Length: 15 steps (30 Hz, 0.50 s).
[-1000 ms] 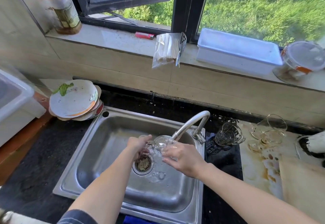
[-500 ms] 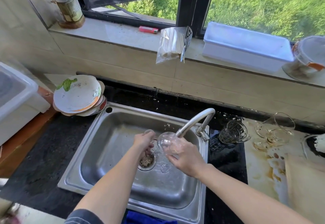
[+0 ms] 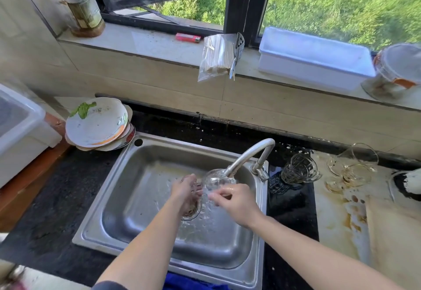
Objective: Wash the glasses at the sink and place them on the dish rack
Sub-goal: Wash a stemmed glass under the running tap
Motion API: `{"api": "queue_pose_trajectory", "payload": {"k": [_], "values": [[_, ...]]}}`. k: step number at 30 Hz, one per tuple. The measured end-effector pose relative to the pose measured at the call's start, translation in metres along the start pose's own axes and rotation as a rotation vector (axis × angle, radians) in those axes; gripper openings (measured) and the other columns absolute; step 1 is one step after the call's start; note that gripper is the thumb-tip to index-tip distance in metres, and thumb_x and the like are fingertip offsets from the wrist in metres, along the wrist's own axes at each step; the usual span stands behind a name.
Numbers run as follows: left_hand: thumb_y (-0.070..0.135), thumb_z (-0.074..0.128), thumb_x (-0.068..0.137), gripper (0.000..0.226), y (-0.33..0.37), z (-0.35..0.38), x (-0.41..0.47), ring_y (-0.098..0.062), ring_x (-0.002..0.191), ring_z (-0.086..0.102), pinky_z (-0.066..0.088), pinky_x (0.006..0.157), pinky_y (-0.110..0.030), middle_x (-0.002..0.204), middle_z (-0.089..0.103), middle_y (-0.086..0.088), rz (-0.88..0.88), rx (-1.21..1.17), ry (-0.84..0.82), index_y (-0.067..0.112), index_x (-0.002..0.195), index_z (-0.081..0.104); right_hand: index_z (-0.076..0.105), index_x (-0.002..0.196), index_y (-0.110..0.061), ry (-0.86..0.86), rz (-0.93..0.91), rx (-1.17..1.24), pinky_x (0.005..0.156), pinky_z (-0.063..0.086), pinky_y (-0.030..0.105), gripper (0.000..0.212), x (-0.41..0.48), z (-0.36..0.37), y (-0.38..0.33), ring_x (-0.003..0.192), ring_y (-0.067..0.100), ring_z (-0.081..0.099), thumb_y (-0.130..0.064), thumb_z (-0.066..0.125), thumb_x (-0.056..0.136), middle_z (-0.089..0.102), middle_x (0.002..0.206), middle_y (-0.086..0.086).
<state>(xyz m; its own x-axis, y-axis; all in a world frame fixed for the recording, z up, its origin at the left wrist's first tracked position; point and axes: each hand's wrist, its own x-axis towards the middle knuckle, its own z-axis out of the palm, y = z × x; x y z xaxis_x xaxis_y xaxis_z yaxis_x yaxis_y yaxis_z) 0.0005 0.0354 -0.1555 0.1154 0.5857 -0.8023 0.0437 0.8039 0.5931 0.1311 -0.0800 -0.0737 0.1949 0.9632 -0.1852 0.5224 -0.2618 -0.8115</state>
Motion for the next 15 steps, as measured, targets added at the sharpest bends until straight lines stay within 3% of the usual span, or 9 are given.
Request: {"api": "queue_pose_trajectory", "payload": {"k": [2,4,7,9,10,13,15], "values": [[0.019,0.058,0.093,0.022,0.004,-0.006,0.001,-0.015,0.044,0.044,0.03,0.039,-0.021,0.067,0.067,-0.013,-0.025,0.204,-0.004,-0.001,0.103,0.06,0.076,0.099,-0.027,-0.109,-0.149,-0.343,0.084,0.052,0.029,0.036,0.003,-0.011,0.014,0.101,0.0,0.061,-0.056,0.058,0.086,0.072,0.105,-0.016],[0.021,0.058,0.092,0.024,0.007,-0.006,0.0,-0.014,0.046,0.041,0.023,0.037,-0.017,0.068,0.069,-0.015,-0.055,0.358,-0.051,0.001,0.105,0.063,0.068,0.119,-0.026,-0.152,-0.262,-0.573,0.095,0.049,0.035,0.039,0.01,-0.017,0.02,0.126,0.011,0.047,-0.05,0.058,0.09,0.059,0.134,-0.011],[0.022,0.058,0.089,0.018,0.016,-0.003,-0.005,-0.01,0.035,0.039,0.02,0.035,-0.013,0.069,0.066,-0.015,-0.079,0.446,-0.058,0.005,0.093,0.063,0.071,0.114,-0.025,-0.206,-0.332,-0.565,0.095,0.051,0.042,0.03,0.012,-0.02,0.017,0.124,0.015,0.05,-0.04,0.061,0.091,0.064,0.128,-0.007],[0.021,0.057,0.093,0.015,0.021,-0.008,-0.006,-0.005,0.024,0.038,0.019,0.03,-0.013,0.075,0.062,-0.012,-0.069,0.474,-0.059,0.008,0.087,0.059,0.076,0.097,-0.025,-0.151,-0.355,-0.492,0.081,0.056,0.041,0.022,0.01,-0.027,0.021,0.108,0.011,0.059,-0.04,0.062,0.088,0.071,0.111,-0.01],[0.02,0.056,0.094,0.016,0.023,-0.01,-0.007,-0.003,0.022,0.038,0.02,0.029,-0.013,0.075,0.06,-0.012,-0.05,0.49,-0.06,0.007,0.084,0.058,0.076,0.099,-0.026,-0.096,-0.373,-0.484,0.077,0.058,0.039,0.024,0.01,-0.028,0.024,0.106,0.011,0.06,-0.041,0.061,0.087,0.071,0.112,-0.011],[0.025,0.053,0.095,0.028,0.018,-0.01,-0.01,-0.004,0.023,0.036,0.02,0.03,-0.012,0.066,0.056,-0.007,-0.085,0.563,-0.097,0.01,0.072,0.056,0.064,0.127,-0.028,-0.152,-0.276,-0.547,0.093,0.052,0.039,0.041,0.017,-0.023,0.019,0.127,0.012,0.047,-0.044,0.058,0.09,0.056,0.139,-0.011],[0.036,0.054,0.093,0.032,0.014,-0.009,-0.01,-0.008,0.03,0.042,0.028,0.035,-0.014,0.064,0.056,-0.007,-0.123,0.536,-0.135,0.01,0.075,0.059,0.068,0.121,-0.027,-0.223,-0.158,-0.409,0.101,0.045,0.04,0.036,0.019,-0.014,0.018,0.128,0.012,0.048,-0.044,0.061,0.091,0.061,0.133,-0.01]]}}
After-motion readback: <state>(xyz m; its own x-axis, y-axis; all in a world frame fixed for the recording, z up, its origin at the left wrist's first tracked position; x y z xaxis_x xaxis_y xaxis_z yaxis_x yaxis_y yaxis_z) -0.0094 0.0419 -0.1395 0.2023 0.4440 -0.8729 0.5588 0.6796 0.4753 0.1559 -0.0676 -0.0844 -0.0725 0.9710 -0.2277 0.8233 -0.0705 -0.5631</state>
